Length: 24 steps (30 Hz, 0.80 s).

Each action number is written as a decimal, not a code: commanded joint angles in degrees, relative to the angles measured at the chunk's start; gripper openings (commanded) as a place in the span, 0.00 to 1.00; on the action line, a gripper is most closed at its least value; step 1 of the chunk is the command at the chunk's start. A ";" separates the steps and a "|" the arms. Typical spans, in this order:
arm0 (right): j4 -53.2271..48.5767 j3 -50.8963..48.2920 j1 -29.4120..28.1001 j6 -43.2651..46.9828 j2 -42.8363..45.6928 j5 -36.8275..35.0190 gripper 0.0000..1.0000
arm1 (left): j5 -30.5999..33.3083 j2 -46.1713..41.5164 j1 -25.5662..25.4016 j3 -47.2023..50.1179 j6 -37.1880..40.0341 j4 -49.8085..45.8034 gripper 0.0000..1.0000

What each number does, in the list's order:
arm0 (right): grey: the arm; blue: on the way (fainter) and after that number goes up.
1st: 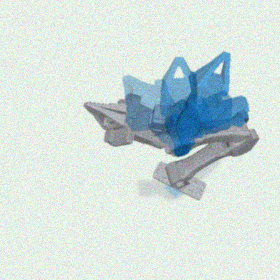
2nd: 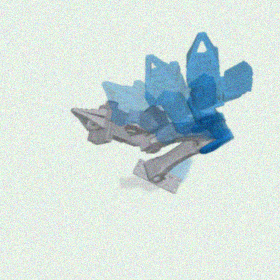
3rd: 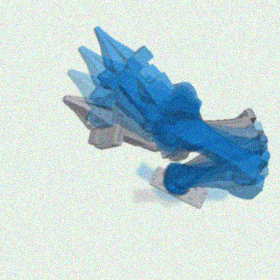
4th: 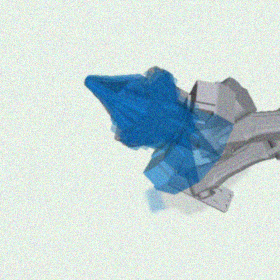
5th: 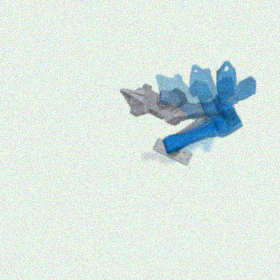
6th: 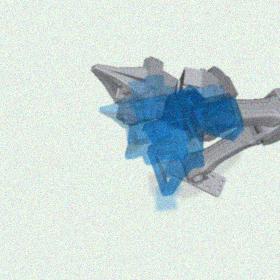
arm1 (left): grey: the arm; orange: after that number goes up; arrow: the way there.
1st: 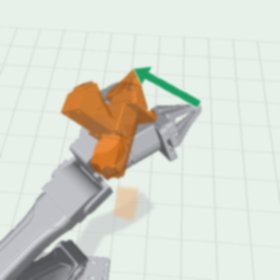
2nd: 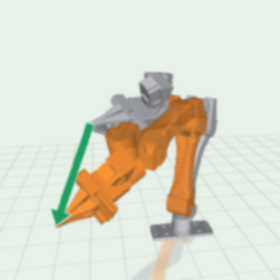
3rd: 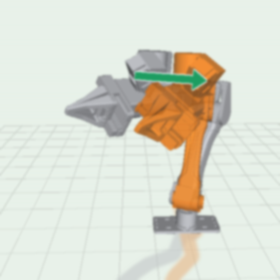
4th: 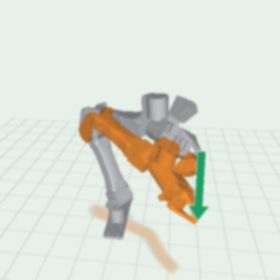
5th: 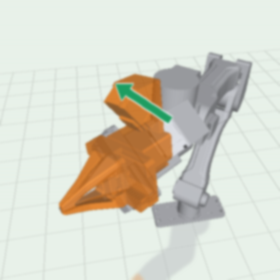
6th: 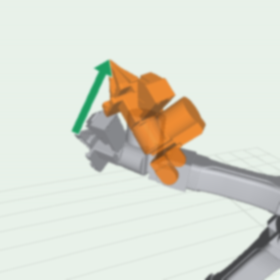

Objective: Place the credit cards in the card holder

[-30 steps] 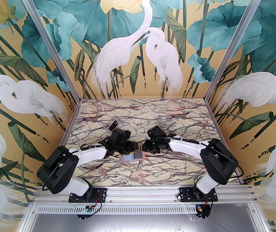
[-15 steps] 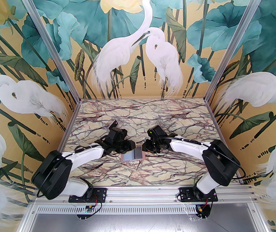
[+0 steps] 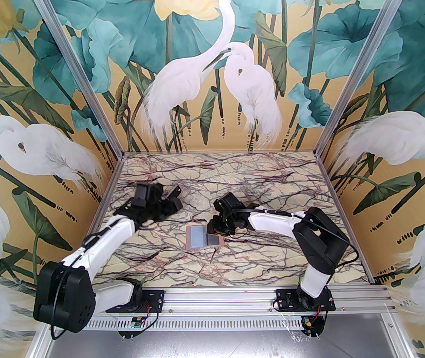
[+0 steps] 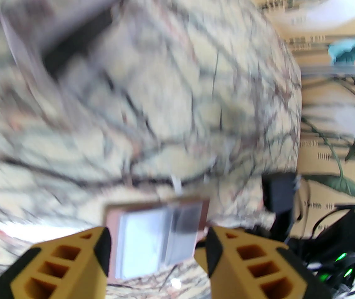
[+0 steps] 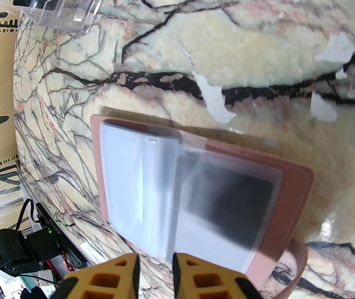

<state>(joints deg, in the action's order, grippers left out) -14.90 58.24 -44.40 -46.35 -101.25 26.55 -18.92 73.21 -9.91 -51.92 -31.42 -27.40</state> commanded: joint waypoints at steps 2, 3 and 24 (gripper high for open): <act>-2.35 0.11 0.10 4.24 1.50 -3.49 0.27 | 8.47 6.74 0.95 -10.45 9.52 -7.78 0.60; -2.61 -0.40 0.27 4.79 2.20 -4.28 0.27 | 10.92 9.31 0.95 -14.09 10.94 -10.05 0.60; 5.36 -17.32 9.06 11.90 17.55 -5.78 0.29 | 27.71 39.98 -1.61 -41.83 42.73 -24.80 0.71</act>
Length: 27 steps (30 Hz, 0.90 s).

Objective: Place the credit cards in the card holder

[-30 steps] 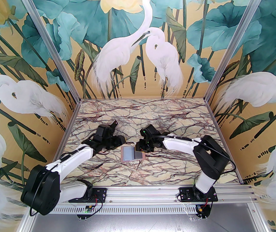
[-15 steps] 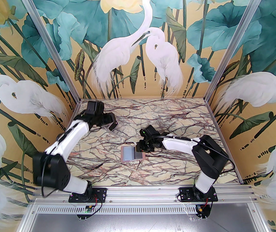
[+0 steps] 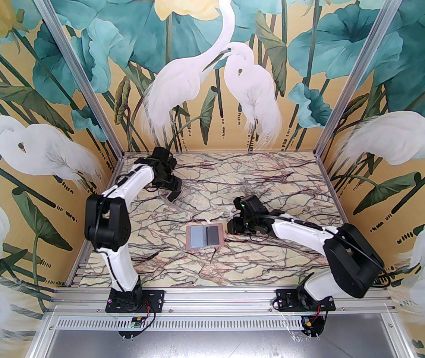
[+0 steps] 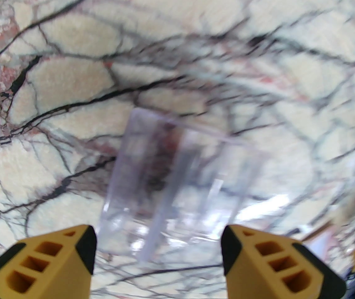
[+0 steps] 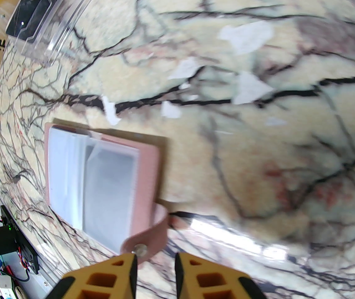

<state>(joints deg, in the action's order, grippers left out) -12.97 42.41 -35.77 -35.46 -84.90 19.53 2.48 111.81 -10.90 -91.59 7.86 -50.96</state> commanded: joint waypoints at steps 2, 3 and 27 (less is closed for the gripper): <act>4.04 -2.09 0.74 0.76 1.56 1.39 0.30 | 7.25 1.91 -0.92 -2.56 3.78 -0.30 0.71; 4.27 -2.26 1.00 0.66 1.58 1.61 0.30 | 6.99 2.13 -1.04 -2.92 3.91 -0.32 0.71; 5.41 -2.31 2.38 -0.08 -0.47 4.09 0.30 | 8.20 5.70 -1.50 -3.33 5.90 -2.33 0.72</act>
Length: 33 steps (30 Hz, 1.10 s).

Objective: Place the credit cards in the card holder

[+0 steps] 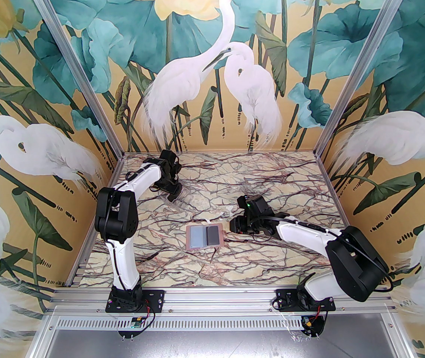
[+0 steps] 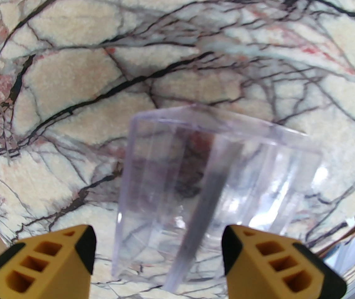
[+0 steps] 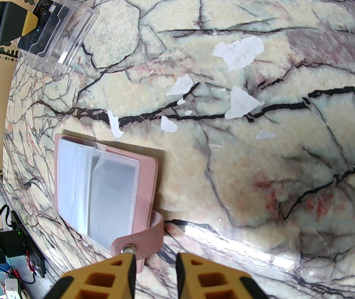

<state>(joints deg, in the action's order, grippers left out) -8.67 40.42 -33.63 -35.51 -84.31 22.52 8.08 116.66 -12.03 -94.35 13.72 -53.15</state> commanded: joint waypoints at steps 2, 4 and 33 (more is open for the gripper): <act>1.09 -0.21 0.24 0.00 -1.37 1.33 0.31 | 2.69 1.16 -0.43 -0.57 -0.18 0.10 0.72; 1.00 0.01 0.24 0.00 -1.62 1.45 0.31 | 2.67 1.30 -0.50 -0.58 -0.42 0.27 0.72; 0.83 0.64 0.24 0.00 -2.96 2.12 0.31 | 6.57 -1.22 -0.45 -3.30 -2.13 -1.78 0.59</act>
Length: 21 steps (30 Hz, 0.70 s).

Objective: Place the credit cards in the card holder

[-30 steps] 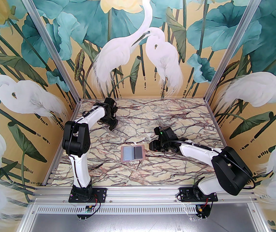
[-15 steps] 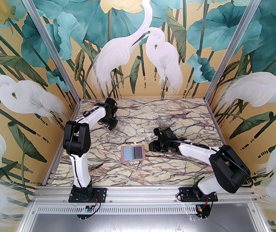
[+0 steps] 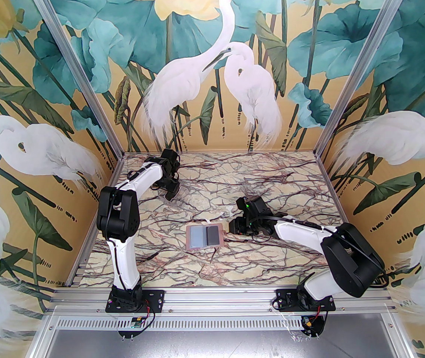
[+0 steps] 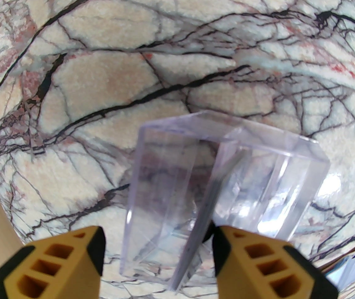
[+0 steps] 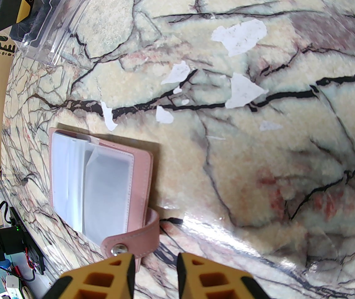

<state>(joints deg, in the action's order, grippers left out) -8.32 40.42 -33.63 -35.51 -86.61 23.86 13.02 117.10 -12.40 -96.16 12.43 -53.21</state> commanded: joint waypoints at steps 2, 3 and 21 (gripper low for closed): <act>0.49 0.64 0.23 0.07 -0.77 0.83 0.31 | 1.40 -1.86 -0.07 -1.40 -0.85 -1.81 0.59; 0.51 0.62 0.30 0.09 -0.84 0.93 0.31 | 1.40 -2.04 -0.08 -1.32 -0.89 -1.81 0.58; 0.56 0.74 0.20 0.17 -1.02 1.19 0.31 | 2.81 -2.97 -0.08 -1.92 -1.44 -2.99 0.44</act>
<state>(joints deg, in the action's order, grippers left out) -8.32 40.42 -33.63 -35.51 -87.02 24.25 13.87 116.97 -12.40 -96.16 11.60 -54.68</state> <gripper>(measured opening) 0.314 0.447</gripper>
